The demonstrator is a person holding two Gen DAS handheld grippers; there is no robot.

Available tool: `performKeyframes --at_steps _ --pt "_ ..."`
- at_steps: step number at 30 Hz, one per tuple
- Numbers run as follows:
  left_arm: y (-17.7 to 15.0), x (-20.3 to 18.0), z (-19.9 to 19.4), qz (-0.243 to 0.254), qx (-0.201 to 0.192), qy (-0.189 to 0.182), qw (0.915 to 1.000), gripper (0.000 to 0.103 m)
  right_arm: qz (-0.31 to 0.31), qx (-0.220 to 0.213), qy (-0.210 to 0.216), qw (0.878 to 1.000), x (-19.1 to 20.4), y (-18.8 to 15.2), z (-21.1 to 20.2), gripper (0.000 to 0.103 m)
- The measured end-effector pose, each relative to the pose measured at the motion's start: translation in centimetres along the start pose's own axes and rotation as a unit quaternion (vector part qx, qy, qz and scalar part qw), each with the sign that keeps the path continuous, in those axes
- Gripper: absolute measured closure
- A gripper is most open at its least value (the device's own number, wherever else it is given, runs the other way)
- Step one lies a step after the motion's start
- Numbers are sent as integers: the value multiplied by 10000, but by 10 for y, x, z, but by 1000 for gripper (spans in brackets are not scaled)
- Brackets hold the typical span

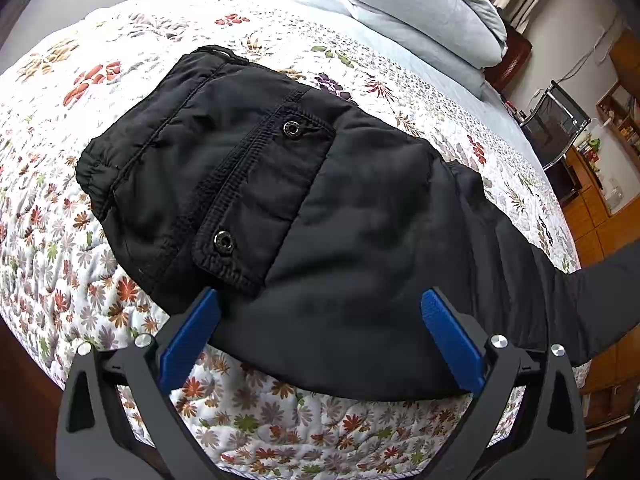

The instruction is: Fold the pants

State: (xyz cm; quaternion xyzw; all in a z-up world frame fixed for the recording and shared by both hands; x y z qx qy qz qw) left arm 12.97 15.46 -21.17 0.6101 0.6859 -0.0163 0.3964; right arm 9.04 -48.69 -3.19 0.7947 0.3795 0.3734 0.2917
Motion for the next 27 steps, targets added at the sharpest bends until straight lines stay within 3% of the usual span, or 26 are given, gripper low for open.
performKeyframes --at_steps 7,14,21,27 --pt "1 6 -3 -108 -11 -219 9997 3 -1236 -139 48 9922 94 -20 -6 86" --pt "-1 7 -5 -100 -13 -350 9993 3 -1826 203 369 9823 161 -57 10 86" --pt "-2 11 -9 -113 -9 -458 9989 3 -2454 735 364 9659 203 -117 46 86" --pt "-1 16 -13 -178 -9 -562 9983 3 -2782 1113 283 9536 210 -162 67 86"
Point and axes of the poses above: each gripper's, at about its wrist camera, not at the fingertips, and z roughly the way its jaws point, x to its left, y to its top, the point moved 6 cm from there along z, roughly the way its jaws point, and after that the axes turned 15 degrees about -y, right-handed, at the moved point
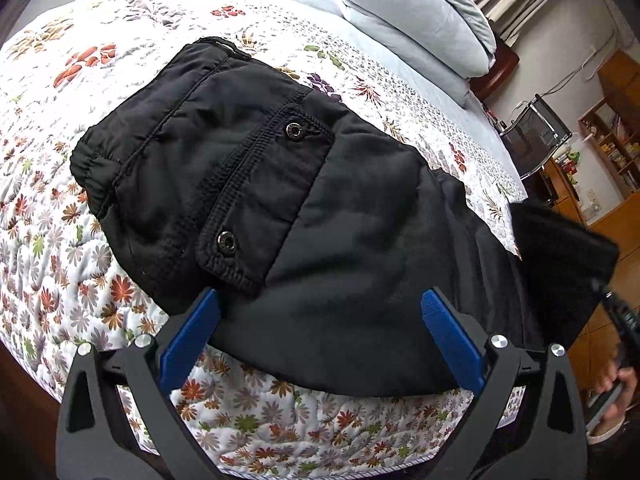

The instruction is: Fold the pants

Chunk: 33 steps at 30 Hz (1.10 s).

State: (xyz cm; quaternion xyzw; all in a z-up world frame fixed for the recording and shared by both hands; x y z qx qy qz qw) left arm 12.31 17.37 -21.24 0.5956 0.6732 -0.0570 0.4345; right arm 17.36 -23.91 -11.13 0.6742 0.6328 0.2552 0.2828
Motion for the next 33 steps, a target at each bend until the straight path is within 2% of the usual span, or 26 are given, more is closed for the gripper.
performKeyframes --at_steps 11,26,28,30,33 --pt "1 1 2 52 30 34 10000 3 -1022 231 -260 9942 43 -48 22 86" --pt "1 -3 11 117 67 122 9998 3 -1864 502 -387 9804 67 -108 45 84" --pt "0 -4 12 137 70 140 9998 3 -1832 593 -296 9808 67 -112 48 73" --pt "-1 -5 14 170 80 152 9997 3 -1774 657 -65 9819 69 -114 47 49" --pt "-3 -6 16 195 86 171 9996 3 -1536 626 372 9854 72 -111 33 42"
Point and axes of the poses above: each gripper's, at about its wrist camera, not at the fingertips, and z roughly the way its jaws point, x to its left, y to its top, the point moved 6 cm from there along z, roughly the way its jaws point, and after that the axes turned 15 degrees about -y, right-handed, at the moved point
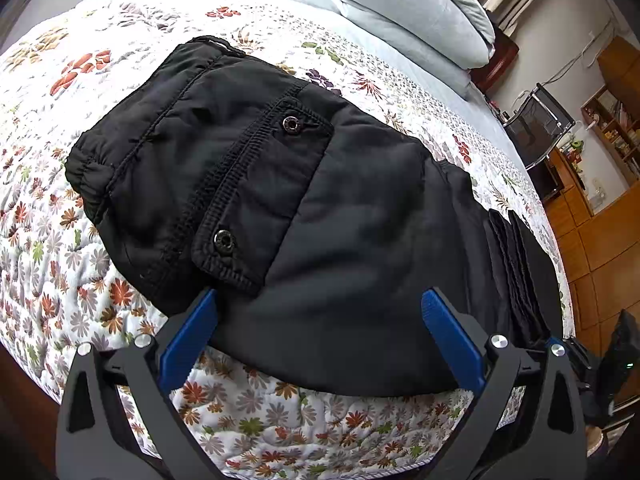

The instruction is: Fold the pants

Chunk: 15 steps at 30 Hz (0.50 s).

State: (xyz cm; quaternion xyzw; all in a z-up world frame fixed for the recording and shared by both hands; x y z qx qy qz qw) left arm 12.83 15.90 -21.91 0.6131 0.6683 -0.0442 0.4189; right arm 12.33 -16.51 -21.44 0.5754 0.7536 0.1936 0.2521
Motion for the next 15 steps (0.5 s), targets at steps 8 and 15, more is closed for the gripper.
performKeyframes --at_steps 8,15 --pt "-3 -2 2 53 -24 86 9999 3 -25 -130 -226 9997 -7 9 -7 42" --pt "-5 -2 3 65 -31 67 10000 3 143 65 -34 9999 -8 8 8 80"
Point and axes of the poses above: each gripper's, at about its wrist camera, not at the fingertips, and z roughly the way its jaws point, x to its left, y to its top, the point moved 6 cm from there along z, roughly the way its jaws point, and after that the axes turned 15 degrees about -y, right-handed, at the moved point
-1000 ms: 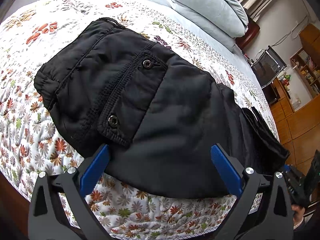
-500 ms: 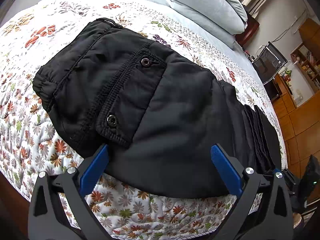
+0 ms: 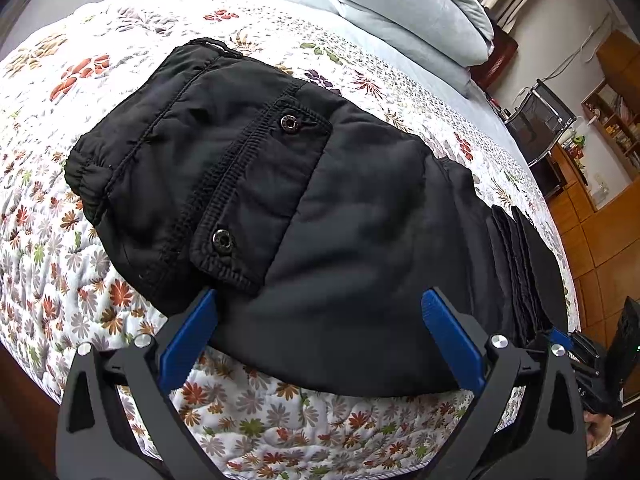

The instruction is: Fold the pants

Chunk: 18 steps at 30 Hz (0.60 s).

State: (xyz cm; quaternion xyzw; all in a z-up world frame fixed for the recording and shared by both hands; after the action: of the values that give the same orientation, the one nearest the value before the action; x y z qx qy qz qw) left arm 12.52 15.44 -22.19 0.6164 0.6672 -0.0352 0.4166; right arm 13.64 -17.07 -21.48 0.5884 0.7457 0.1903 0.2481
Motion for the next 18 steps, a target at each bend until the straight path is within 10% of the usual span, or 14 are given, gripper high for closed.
performKeyframes --at_steps 18 --pt "-2 -5 4 21 -7 126 9999 3 -230 -2 473 9986 15 -14 -5 71"
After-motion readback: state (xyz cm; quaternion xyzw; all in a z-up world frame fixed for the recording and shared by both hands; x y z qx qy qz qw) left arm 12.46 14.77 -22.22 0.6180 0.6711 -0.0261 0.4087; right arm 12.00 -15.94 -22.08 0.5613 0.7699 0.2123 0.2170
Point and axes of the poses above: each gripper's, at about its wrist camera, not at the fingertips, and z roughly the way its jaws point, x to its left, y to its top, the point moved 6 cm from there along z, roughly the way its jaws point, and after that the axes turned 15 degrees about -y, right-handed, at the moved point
